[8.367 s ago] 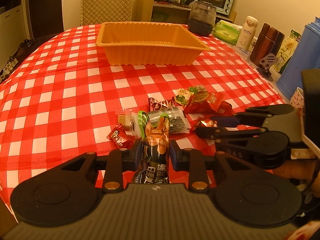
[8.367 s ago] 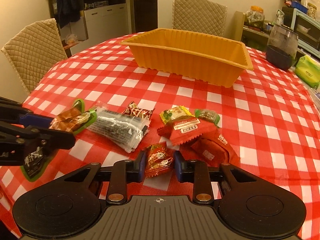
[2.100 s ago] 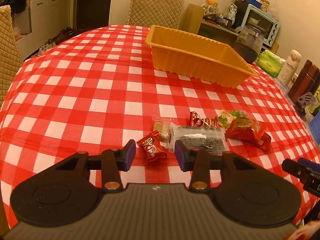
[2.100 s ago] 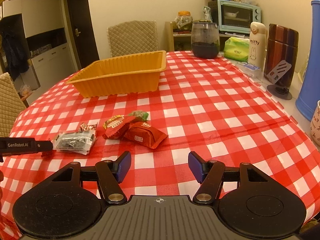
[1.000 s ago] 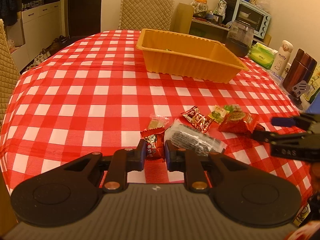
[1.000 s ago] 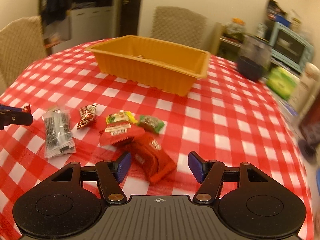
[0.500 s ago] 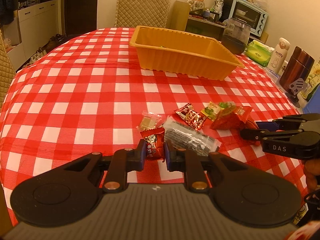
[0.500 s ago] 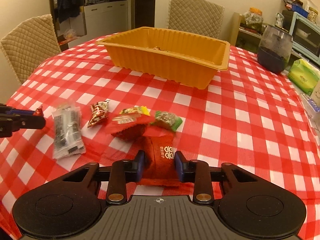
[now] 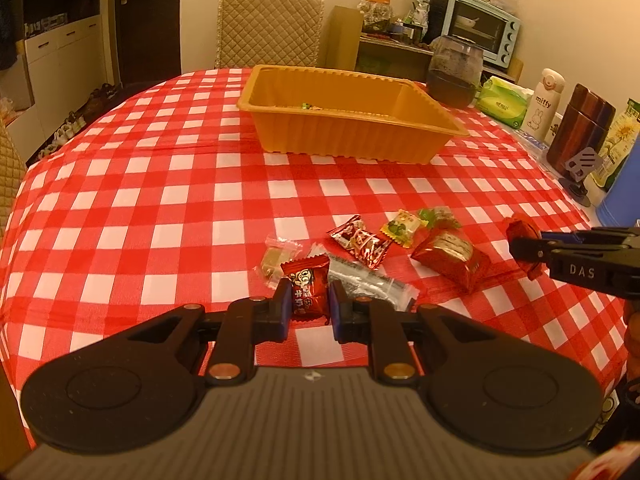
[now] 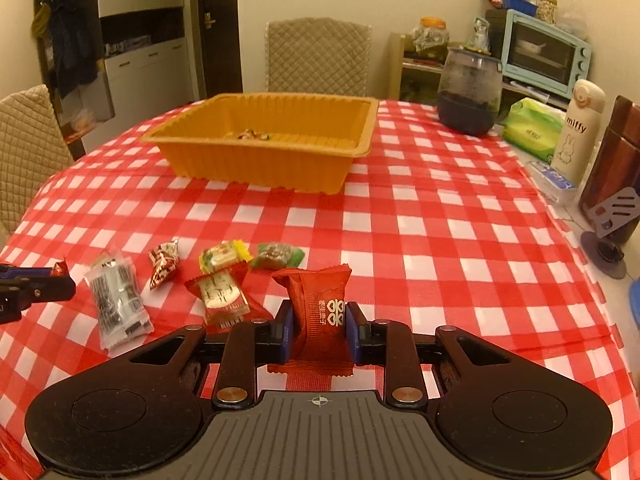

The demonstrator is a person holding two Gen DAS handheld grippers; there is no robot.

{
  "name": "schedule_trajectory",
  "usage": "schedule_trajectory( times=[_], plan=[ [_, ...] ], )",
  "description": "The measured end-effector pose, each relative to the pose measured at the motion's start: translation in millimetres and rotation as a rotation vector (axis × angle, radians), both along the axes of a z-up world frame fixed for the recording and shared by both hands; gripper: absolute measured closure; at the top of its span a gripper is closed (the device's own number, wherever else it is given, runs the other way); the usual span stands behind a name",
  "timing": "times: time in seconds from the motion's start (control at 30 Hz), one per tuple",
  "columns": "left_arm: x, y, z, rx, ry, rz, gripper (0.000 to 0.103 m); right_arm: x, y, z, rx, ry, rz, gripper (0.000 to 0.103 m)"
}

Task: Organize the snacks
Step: 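Close the right tool on a red snack pouch while the left tool holds the candy, then carry the candy and red pouch over the orange tray and lower them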

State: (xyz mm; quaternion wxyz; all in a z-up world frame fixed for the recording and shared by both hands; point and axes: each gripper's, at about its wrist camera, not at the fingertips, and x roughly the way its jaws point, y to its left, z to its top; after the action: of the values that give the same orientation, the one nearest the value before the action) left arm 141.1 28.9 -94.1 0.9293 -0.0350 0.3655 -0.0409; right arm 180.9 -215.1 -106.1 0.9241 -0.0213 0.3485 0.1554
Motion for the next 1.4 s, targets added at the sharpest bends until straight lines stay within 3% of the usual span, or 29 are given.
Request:
schedule_trajectory(
  times=[0.8, 1.03, 1.4],
  plan=[
    [40, -13, 24, 0.012, -0.007, -0.077, 0.086, 15, 15, 22, 0.077, -0.025, -0.011, 0.076],
    [71, -15, 41, 0.033, -0.055, -0.113, 0.086, 32, 22, 39, 0.114, -0.06, -0.031, 0.076],
    [136, -8, 65, 0.017, -0.128, -0.092, 0.086, 83, 34, 65, 0.149, -0.114, -0.082, 0.076]
  ],
)
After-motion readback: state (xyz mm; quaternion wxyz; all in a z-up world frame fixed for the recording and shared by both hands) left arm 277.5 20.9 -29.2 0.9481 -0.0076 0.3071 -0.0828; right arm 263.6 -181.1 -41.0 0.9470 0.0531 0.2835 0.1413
